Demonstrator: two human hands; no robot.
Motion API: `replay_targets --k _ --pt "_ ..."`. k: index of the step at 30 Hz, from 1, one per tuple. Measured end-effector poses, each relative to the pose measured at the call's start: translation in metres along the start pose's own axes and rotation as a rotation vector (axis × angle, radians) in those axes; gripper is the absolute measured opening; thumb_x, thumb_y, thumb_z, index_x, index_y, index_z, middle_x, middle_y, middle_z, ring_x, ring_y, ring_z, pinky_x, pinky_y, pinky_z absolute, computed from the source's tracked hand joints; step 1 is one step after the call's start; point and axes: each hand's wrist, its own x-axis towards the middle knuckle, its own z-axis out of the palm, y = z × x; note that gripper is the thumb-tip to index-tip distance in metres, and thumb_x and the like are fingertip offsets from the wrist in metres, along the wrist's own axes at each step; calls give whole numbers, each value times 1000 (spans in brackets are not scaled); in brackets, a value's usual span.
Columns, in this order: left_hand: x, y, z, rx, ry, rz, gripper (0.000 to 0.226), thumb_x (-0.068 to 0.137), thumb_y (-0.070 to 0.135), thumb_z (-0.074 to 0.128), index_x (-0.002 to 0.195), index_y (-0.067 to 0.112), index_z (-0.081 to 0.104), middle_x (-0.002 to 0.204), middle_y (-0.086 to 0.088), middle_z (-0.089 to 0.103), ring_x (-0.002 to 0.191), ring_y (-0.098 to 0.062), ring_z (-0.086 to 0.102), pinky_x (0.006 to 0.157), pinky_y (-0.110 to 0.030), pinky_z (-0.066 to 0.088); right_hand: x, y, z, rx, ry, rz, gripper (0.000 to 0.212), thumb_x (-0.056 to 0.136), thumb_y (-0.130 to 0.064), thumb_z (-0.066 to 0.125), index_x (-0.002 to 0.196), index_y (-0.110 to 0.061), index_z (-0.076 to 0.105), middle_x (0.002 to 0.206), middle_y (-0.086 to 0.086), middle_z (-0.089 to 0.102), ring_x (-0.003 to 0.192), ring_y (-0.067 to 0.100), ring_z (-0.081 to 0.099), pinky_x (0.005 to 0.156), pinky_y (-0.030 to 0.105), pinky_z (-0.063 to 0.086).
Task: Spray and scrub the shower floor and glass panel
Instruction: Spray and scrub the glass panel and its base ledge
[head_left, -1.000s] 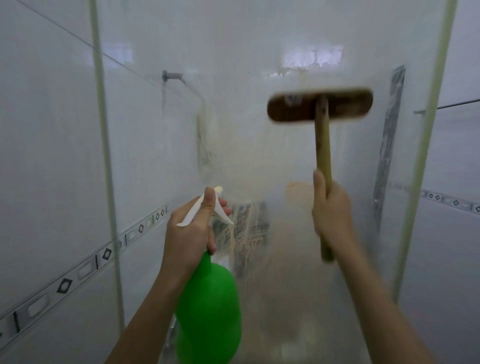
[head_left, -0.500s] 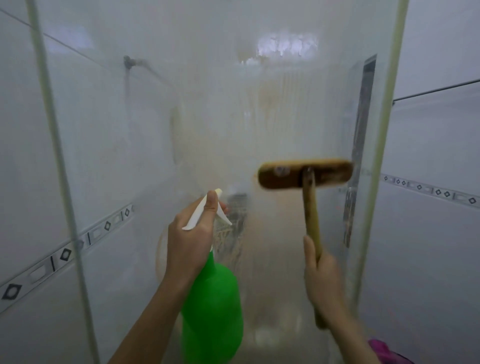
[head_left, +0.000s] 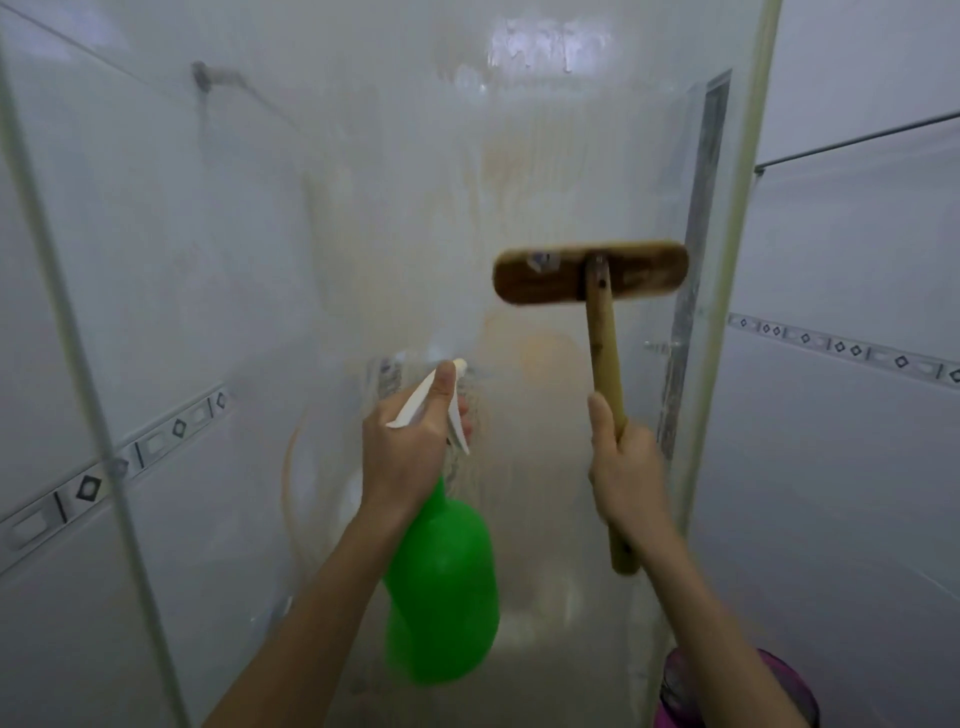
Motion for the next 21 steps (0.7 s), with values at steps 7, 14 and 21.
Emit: replay_targets --k 7,14,21 --pt "4 6 10 -46 -65 6 55 98 44 52 77 -1 74 61 -7 68 52 -8 65 56 -19 54 38 -32 -5 10 2 -71 46 97 -52 38 65 -20 40 51 -4 37 38 7 34 35 21 31" --pt "-13 -19 22 -16 -243 -124 50 80 59 54 74 15 77 66 3 76 65 -11 74 68 -26 59 13 -7 -26 -61 -45 3 48 92 -58 39 66 -19 43 50 -4 38 40 13 37 41 27 35" --pt "-11 -17 15 -3 -191 -90 39 89 54 49 77 26 74 63 17 73 64 3 70 68 -16 55 22 6 -20 28 53 25 50 92 -60 38 62 -19 40 49 -3 37 42 17 36 42 30 34"
